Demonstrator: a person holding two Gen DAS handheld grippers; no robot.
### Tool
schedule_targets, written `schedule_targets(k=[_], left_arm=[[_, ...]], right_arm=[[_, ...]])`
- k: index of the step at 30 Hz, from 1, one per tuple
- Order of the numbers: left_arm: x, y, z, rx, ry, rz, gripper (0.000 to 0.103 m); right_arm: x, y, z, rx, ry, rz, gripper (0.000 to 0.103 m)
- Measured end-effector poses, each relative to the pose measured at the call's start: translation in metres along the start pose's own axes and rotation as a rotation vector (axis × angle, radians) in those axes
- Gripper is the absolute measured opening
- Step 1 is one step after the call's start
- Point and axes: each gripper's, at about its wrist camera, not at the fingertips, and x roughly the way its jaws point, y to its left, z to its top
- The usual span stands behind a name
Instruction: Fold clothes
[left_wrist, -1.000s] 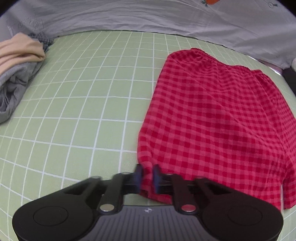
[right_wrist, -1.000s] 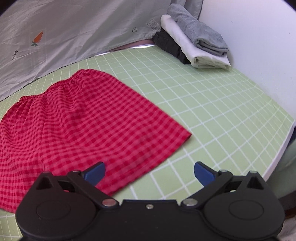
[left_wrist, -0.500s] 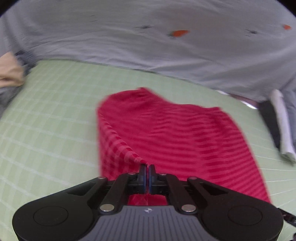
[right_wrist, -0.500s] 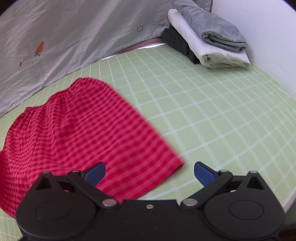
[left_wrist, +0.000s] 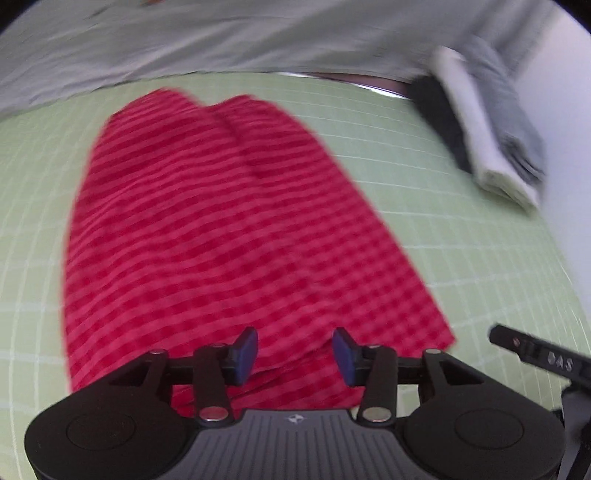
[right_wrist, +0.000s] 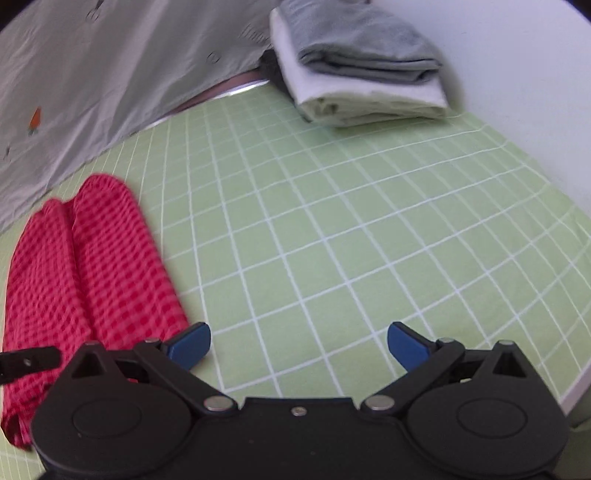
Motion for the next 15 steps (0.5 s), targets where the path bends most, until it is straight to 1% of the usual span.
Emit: schedule_targets(k=[4, 7, 12, 15], left_arm=[[-0.004, 0.030, -0.006, -0.104, 0.018, 0.119, 0.053], [-0.002, 0.052, -0.010, -0.153, 0.046, 0.161, 0.054], [-0.002, 0.065, -0.027, -0.171, 0.083, 0.236, 0.060], [0.001, 0.065, -0.037, -0.166, 0.105, 0.280, 0.062]], right_arm=[[0.010, 0.027, 0.007, -0.079, 0.010, 0.063, 0.103], [0.017, 0.050, 0.009, -0.152, 0.021, 0.126, 0.103], [0.024, 0.085, 0.012, -0.263, 0.029, 0.174, 0.102], [0.029, 0.099, 0.012, -0.286, 0.050, 0.255, 0.096]])
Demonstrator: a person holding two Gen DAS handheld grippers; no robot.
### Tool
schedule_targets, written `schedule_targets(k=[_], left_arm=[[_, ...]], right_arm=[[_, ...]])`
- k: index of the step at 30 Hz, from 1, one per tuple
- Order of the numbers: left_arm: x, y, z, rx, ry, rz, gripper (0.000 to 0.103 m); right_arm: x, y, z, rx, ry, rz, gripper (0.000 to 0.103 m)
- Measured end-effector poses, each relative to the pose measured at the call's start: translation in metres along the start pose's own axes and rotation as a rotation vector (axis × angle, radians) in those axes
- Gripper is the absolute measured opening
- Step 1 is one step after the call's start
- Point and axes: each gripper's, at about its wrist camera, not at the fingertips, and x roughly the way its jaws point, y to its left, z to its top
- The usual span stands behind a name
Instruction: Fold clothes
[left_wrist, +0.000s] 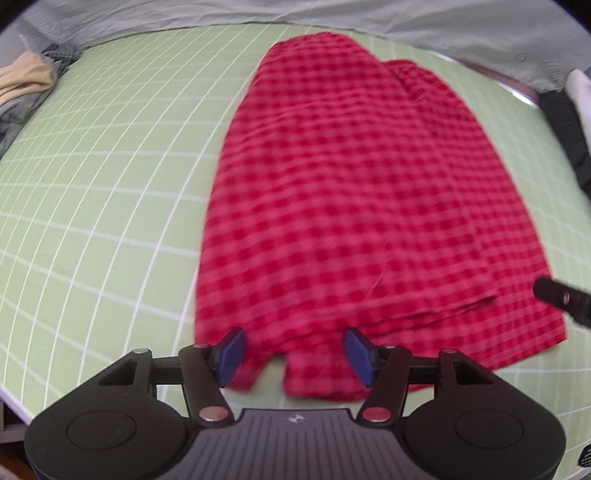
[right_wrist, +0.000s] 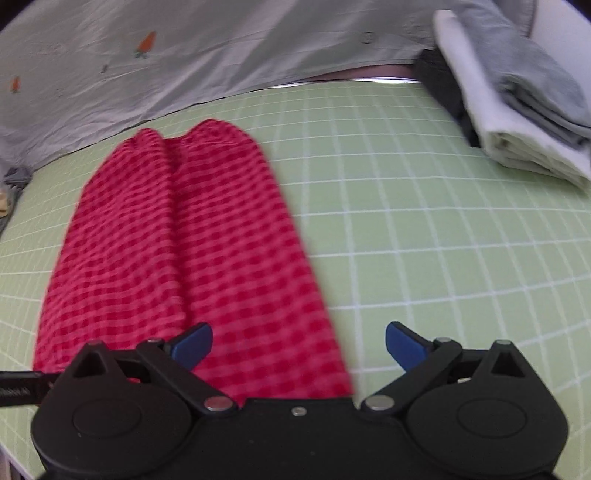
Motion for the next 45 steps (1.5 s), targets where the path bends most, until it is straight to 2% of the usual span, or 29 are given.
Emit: schedule_targets(k=[2, 6, 8, 10, 12, 14, 15, 16, 17, 25, 34, 39, 45], left_arm=[[0.001, -0.002, -0.007, 0.015, -0.003, 0.036, 0.065], [0.000, -0.007, -0.013, 0.046, -0.024, 0.073, 0.072], [0.000, -0.007, -0.014, 0.042, -0.027, 0.086, 0.076], [0.001, -0.005, -0.014, 0.026, -0.026, 0.096, 0.082], [0.001, -0.003, -0.014, 0.013, -0.025, 0.106, 0.086], [0.002, -0.001, -0.015, 0.003, -0.025, 0.117, 0.087], [0.002, -0.001, -0.014, 0.000, -0.025, 0.122, 0.087], [0.002, 0.000, -0.014, -0.002, -0.025, 0.126, 0.088], [0.002, 0.001, -0.014, -0.004, -0.024, 0.131, 0.088], [-0.001, 0.009, -0.023, -0.024, -0.029, 0.151, 0.094], [-0.002, 0.018, -0.031, -0.057, -0.043, 0.145, 0.098], [-0.003, 0.020, -0.034, -0.063, -0.035, 0.141, 0.098], [-0.005, 0.020, -0.035, -0.048, -0.004, 0.147, 0.097]], right_arm=[[0.003, 0.006, 0.000, 0.008, 0.004, 0.069, 0.080], [0.012, 0.021, -0.002, -0.030, 0.030, 0.153, 0.063], [0.016, 0.027, -0.002, -0.058, 0.045, 0.194, 0.046], [0.020, 0.035, -0.002, -0.088, 0.058, 0.234, 0.039], [0.025, 0.042, -0.003, -0.125, 0.073, 0.251, 0.033], [0.031, 0.047, -0.005, -0.160, 0.089, 0.266, 0.016], [0.031, 0.049, -0.005, -0.178, 0.084, 0.265, 0.013], [0.031, 0.051, -0.006, -0.196, 0.079, 0.267, 0.005], [0.030, 0.050, -0.005, -0.201, 0.072, 0.274, 0.002], [-0.002, 0.031, 0.001, -0.126, -0.036, 0.245, 0.001], [-0.044, -0.004, -0.011, -0.033, -0.122, 0.114, 0.001], [-0.047, -0.027, -0.029, 0.021, -0.086, 0.032, 0.001], [-0.029, -0.037, -0.052, 0.048, 0.021, 0.005, 0.002]])
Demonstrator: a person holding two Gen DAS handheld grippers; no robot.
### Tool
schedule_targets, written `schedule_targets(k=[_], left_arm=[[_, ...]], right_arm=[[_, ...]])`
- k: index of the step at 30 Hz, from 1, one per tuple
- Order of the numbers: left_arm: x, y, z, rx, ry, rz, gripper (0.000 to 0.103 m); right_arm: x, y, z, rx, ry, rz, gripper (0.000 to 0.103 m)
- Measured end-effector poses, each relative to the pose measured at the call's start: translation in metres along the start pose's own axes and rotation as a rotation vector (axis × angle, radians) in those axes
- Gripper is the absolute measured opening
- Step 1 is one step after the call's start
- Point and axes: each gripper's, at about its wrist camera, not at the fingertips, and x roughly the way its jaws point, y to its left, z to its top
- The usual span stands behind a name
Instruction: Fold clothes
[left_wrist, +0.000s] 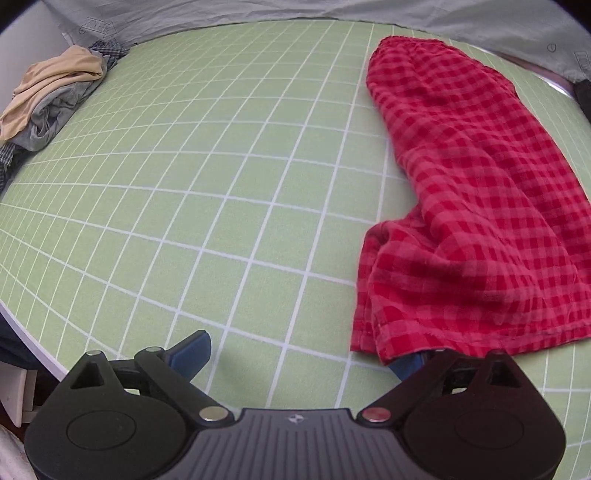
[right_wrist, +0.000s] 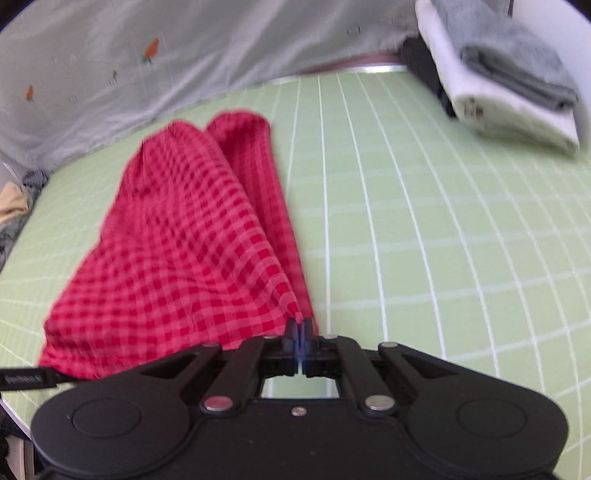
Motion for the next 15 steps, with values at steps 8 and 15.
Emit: schedule_targets(k=[8, 15], left_arm=[[-0.031, 0.026, 0.022, -0.043, -0.077, -0.060, 0.097], [-0.033, 0.053, 0.073, -0.153, -0.157, -0.077, 0.097]], right_arm=[[-0.007, 0.008, 0.011, 0.055, -0.044, -0.056, 0.054], [0.003, 0.034, 0.059, -0.003, -0.123, -0.090, 0.082]])
